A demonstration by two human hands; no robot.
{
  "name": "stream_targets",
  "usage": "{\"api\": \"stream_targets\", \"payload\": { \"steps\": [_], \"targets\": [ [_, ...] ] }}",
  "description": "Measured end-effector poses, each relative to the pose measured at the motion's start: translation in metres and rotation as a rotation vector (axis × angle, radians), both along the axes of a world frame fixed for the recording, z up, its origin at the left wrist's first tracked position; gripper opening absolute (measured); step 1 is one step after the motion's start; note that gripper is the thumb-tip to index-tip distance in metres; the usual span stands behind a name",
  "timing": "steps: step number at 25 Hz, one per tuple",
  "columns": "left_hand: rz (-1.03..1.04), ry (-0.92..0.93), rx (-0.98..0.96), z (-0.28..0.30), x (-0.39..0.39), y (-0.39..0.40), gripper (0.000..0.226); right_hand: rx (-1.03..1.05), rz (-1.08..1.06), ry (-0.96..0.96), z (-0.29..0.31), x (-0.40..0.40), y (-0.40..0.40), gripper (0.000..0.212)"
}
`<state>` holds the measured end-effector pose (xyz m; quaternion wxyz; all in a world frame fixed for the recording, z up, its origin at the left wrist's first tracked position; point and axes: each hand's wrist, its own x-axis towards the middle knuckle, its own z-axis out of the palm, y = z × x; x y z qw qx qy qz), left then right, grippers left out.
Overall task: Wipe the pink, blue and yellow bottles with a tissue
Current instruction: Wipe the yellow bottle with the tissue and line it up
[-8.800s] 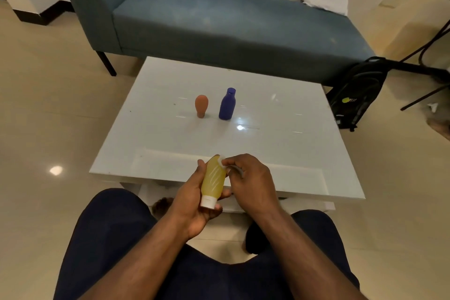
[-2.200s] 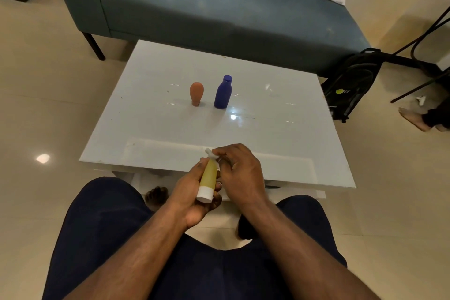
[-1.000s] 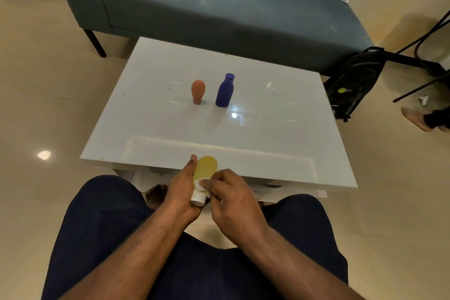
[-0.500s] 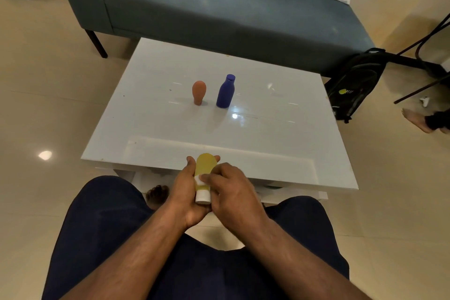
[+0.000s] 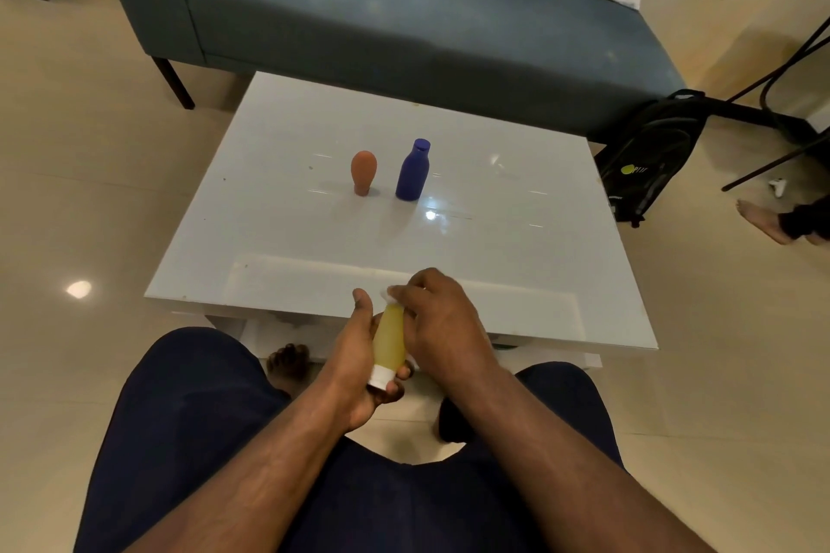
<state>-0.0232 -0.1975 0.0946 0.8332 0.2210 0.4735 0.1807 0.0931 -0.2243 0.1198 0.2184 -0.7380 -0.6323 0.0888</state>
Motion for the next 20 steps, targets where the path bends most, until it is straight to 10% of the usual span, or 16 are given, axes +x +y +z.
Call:
{"api": "stream_targets", "payload": {
  "steps": [20],
  "targets": [
    [0.191, -0.165, -0.118, -0.006, -0.006, 0.011, 0.059, 0.042, -0.087, 0.274, -0.003, -0.021, -0.026, 0.029]
  ]
}}
